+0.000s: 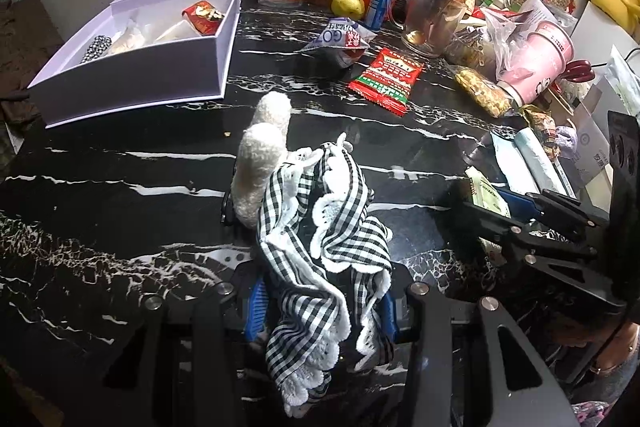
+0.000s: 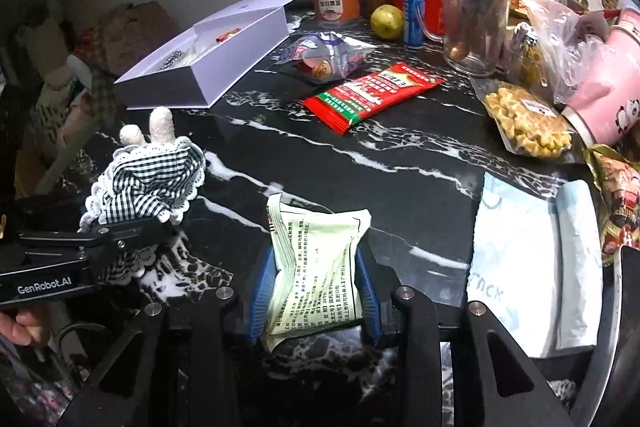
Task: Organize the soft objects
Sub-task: 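Grasp the green-white snack packet with the right tool, then carry the gingham cloth and green-white packet over the white gift box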
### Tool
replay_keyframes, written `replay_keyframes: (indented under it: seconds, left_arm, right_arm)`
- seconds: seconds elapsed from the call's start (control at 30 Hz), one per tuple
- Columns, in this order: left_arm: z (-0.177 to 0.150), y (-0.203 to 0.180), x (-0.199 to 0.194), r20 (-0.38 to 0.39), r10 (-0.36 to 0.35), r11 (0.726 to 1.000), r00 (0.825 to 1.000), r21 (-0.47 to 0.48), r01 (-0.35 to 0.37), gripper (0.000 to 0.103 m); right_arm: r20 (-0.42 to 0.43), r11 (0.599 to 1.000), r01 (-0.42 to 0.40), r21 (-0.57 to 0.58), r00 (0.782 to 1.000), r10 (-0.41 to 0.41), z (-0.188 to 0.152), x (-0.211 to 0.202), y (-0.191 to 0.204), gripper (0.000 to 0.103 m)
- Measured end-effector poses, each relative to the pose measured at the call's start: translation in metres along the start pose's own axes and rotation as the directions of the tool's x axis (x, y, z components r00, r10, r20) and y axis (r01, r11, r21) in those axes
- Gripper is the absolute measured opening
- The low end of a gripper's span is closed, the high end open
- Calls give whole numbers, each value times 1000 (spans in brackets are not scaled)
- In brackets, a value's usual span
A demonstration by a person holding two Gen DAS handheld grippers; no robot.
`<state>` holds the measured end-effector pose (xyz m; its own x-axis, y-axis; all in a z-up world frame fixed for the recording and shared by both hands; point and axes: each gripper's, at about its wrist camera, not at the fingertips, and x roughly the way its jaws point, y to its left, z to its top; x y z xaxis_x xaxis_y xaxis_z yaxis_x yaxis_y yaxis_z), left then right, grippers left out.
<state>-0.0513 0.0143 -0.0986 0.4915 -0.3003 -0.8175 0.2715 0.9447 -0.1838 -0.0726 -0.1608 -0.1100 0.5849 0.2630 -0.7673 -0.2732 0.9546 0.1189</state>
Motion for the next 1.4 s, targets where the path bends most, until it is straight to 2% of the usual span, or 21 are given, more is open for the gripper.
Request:
replay_keyframes:
  seconds: [0.37, 0.67, 1.07, 1.4]
  left_arm:
    - [10, 5, -28, 94, 12, 1000, 995, 19, -14, 44]
    - [30, 15, -56, 195, 29, 999, 980, 14, -33, 44]
    - [73, 37, -103, 361, 77, 997, 929, -13, -78, 44]
    - [117, 63, -127, 460, 117, 993, 880, -24, -119, 44]
  right_arm:
    - [39, 996, -64, -64, 997, 67, 20, -19, 28, 38]
    - [121, 982, -144, -122, 980, 158, 55, -31, 58, 38]
    - [218, 946, -210, -247, 939, 266, 111, -51, 90, 38]
    - [273, 916, -217, -338, 908, 316, 176, -49, 100, 38]
